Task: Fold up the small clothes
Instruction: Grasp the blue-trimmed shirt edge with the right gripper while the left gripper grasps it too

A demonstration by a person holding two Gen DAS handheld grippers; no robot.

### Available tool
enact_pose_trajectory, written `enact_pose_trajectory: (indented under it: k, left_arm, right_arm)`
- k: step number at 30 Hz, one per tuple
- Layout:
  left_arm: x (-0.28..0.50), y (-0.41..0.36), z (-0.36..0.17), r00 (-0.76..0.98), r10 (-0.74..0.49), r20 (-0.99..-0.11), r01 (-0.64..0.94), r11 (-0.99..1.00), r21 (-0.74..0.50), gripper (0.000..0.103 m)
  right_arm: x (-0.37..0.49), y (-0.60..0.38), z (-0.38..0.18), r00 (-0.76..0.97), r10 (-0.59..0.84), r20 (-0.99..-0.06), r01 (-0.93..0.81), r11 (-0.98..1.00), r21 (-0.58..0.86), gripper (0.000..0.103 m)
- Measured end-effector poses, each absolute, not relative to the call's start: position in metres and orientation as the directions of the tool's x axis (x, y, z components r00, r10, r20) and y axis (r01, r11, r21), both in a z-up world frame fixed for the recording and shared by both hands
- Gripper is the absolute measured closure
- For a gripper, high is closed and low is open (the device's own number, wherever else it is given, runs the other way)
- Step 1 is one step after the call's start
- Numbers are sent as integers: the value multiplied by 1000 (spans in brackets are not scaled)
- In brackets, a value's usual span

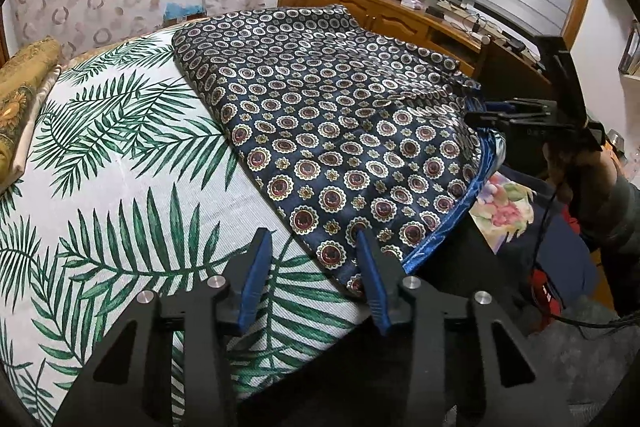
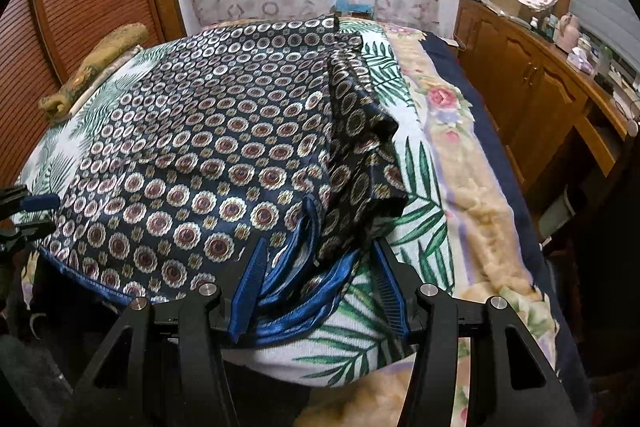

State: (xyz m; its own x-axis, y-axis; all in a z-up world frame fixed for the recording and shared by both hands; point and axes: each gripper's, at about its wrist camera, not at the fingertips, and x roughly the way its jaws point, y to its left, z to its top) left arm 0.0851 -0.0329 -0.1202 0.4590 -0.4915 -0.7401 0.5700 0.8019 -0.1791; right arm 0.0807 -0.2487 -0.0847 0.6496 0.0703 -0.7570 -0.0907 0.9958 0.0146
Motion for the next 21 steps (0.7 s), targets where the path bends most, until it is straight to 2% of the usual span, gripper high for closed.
enact_pose_trajectory:
  k: [8,10,13,15,16,17,21]
  left_arm:
    - [81,-30,-121,469,-501,-728,547,811,-205,58]
    - [78,-31,-121,461,-513,-725,556,803,-215,67]
    - [77,-33,-121,458,-512,-726,556,803,-215,69]
    - [77,-34,-122,450,-521,-726,558,798,-227,78]
    - [77,-34,-122,443,-527,-725,559,795,-236,91]
    - [77,-35,-122,436,-534,-725,558,792,-248,96]
    - [76,-34,-112,453,-565,-690,566,780,-267,100]
  right_arm:
    - [62,-240,-83,653,68,-754,-95,995,7,48]
    - [62,-237,-84,654,67,-754,-97,995,5,48]
    - [59,-239,-83,656,73,-751,-96,995,13,48]
    - [58,-241,-83,657,78,-750,-96,995,20,48]
    - [59,-240,-83,658,79,-749,-94,995,23,48]
    - [59,-240,-82,659,80,-747,-93,995,25,48]
    - [58,-241,-82,666,82,-742,-89,996,30,48]
